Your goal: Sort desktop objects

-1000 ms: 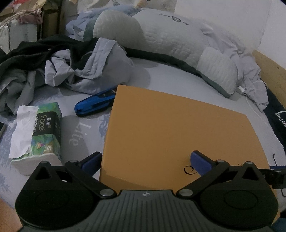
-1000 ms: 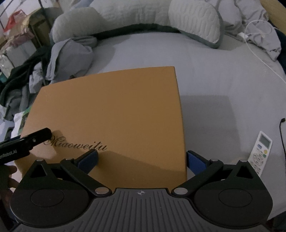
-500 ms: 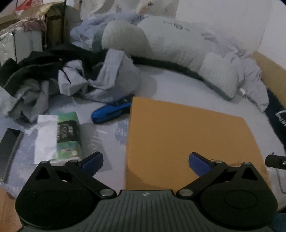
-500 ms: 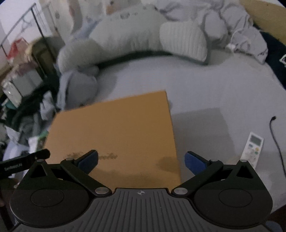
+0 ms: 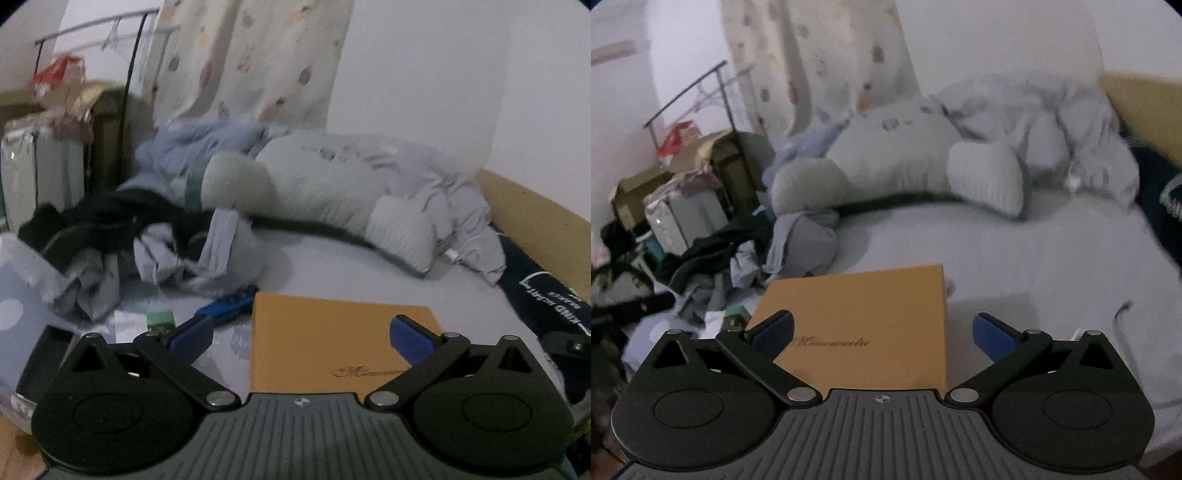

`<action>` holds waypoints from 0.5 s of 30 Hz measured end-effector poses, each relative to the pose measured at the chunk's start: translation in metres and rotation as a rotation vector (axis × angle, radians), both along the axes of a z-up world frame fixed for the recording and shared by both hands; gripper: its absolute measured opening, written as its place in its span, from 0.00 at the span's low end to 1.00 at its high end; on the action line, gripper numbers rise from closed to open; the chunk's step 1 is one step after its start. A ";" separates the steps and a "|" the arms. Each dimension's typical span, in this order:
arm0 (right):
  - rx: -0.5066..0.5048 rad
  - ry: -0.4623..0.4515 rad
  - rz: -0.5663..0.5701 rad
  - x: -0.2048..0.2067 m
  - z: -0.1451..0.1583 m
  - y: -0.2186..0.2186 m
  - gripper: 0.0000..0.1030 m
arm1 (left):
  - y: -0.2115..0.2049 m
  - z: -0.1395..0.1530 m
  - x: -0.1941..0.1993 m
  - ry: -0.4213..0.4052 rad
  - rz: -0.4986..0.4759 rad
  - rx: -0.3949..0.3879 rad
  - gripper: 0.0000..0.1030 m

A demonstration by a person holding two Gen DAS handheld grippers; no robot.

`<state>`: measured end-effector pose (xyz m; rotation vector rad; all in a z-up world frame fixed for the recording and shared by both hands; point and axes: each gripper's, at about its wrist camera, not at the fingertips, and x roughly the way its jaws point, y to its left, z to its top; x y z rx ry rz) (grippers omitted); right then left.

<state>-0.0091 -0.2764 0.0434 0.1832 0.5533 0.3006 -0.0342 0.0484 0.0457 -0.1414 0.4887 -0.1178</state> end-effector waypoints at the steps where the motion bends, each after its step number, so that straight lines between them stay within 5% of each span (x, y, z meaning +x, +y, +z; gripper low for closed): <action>1: -0.020 -0.030 0.003 -0.007 0.003 -0.001 1.00 | -0.003 0.003 -0.007 -0.023 -0.008 0.010 1.00; 8: -0.104 -0.151 0.002 -0.045 -0.008 0.001 1.00 | -0.024 -0.008 -0.040 -0.134 -0.043 0.069 1.00; 15: -0.070 -0.056 0.013 -0.050 -0.031 0.007 1.00 | -0.043 -0.042 -0.044 -0.072 -0.073 0.116 1.00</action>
